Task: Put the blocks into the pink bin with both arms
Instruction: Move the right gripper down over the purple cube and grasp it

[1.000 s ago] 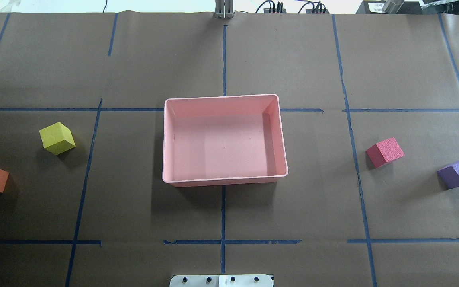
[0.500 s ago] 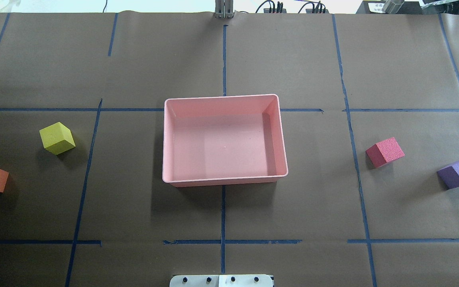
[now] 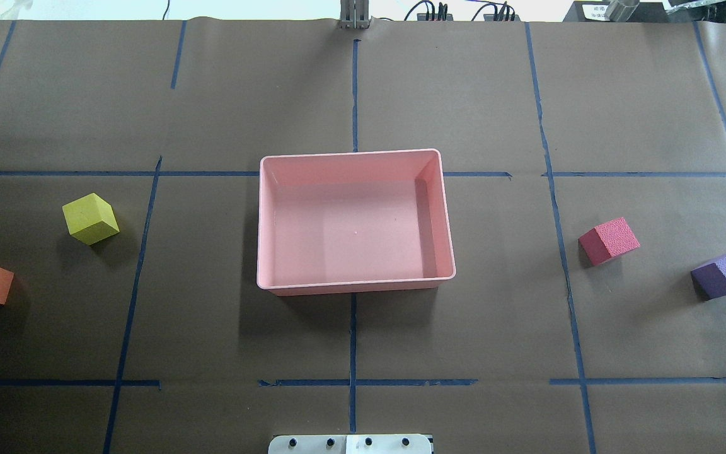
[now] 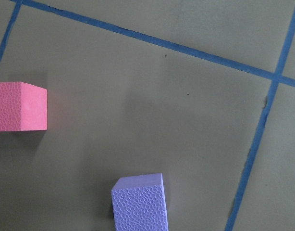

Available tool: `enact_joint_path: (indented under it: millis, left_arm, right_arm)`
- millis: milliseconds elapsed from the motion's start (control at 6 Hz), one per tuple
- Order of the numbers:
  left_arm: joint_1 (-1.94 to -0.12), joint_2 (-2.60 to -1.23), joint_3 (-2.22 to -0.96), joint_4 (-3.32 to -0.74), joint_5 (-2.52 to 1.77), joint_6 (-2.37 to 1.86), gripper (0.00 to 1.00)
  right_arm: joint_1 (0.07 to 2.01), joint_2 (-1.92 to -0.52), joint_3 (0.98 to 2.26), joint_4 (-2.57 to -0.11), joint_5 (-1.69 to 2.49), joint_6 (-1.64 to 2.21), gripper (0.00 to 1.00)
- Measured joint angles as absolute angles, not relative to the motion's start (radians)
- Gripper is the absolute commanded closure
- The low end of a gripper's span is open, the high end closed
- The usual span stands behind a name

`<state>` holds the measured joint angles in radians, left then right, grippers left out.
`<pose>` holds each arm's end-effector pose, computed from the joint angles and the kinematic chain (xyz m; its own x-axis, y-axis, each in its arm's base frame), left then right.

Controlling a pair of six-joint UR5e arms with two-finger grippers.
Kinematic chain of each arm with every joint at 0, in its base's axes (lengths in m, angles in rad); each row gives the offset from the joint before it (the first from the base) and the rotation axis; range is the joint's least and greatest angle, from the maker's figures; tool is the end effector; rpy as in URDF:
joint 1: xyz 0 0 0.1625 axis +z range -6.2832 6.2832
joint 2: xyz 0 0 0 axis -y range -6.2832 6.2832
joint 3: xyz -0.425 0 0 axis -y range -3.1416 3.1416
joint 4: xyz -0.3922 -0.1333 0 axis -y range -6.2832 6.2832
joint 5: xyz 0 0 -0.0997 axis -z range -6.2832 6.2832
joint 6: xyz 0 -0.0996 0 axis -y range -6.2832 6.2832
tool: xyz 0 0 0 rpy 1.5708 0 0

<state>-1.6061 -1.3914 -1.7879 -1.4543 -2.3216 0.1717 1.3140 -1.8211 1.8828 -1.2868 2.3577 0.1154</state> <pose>-0.0798 -0.4072 0.6463 0.7241 0.0919 -0.6836 -0.0898 0.9952 0.0387 -0.0419 -0.4065 0.5825 0.6453 -0.3039 0.7009 0.1658 0.9513 0.2599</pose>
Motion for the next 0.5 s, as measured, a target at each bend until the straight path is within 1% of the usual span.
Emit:
enact_joint_path:
  millis: [167,500]
  left_arm:
    - [-1.606,-1.391,-1.789,-1.454,-2.322,0.171,0.00]
    - [-1.606,-1.391,-1.789,-1.455,-2.322,0.170,0.00]
  right_arm:
    - [1.243,-1.835,1.865,-1.181,2.325,0.216,0.00]
    - [1.142,-1.856,1.782,-0.966,2.277,0.355,0.00]
